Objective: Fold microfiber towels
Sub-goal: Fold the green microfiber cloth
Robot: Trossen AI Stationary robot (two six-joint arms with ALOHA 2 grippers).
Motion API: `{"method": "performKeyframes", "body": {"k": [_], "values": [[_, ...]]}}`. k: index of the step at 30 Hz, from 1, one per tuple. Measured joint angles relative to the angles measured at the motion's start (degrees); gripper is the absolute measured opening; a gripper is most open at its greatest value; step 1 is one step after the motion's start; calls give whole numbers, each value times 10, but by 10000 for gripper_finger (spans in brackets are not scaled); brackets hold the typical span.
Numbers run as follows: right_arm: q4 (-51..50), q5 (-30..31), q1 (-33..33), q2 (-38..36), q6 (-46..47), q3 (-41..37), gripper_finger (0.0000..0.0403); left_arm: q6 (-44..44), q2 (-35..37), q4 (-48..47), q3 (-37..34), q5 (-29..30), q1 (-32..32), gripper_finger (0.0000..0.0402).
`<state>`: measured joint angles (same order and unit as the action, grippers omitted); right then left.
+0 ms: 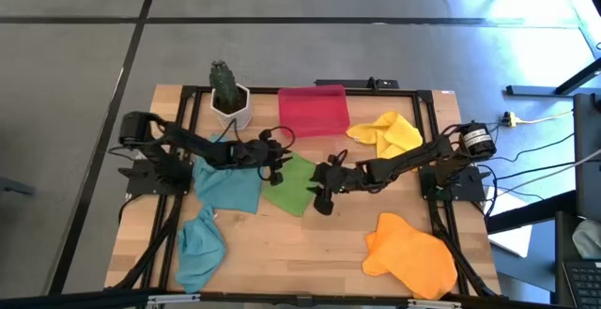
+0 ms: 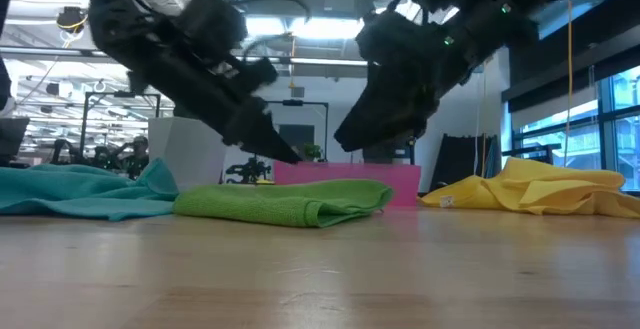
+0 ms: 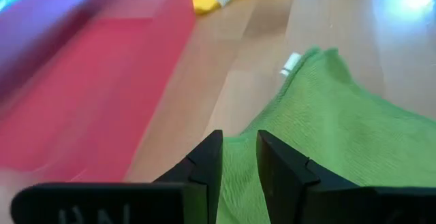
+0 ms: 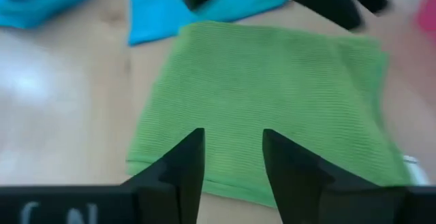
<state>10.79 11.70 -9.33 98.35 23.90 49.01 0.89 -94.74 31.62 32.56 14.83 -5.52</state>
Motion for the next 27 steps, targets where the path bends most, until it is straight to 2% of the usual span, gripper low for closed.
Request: {"method": "performKeyframes", "body": {"k": [4, 7, 11, 15, 19, 23, 27], "values": [[85, -29, -5, 0, 10, -42, 132, -5, -49, -1, 34, -22, -8, 82], [136, -34, -10, 4, 16, -71, 116, -13, -69, -10, 52, -17, -9, 82], [164, -34, -11, 28, 29, -90, 95, -13, -77, -66, 71, 27, -9, 82], [167, -29, -7, 59, 31, -91, 82, -4, -77, -131, 81, 100, -3, 82], [165, -18, 4, 74, 42, -91, 78, -1, -76, -158, 82, 152, 4, 82], [166, -17, 8, 76, 41, -91, 77, 0, -70, -163, 82, 166, 14, 82], [166, -17, 7, 67, 30, -91, 77, -14, -28, -166, 83, 167, 29, 82]]}}
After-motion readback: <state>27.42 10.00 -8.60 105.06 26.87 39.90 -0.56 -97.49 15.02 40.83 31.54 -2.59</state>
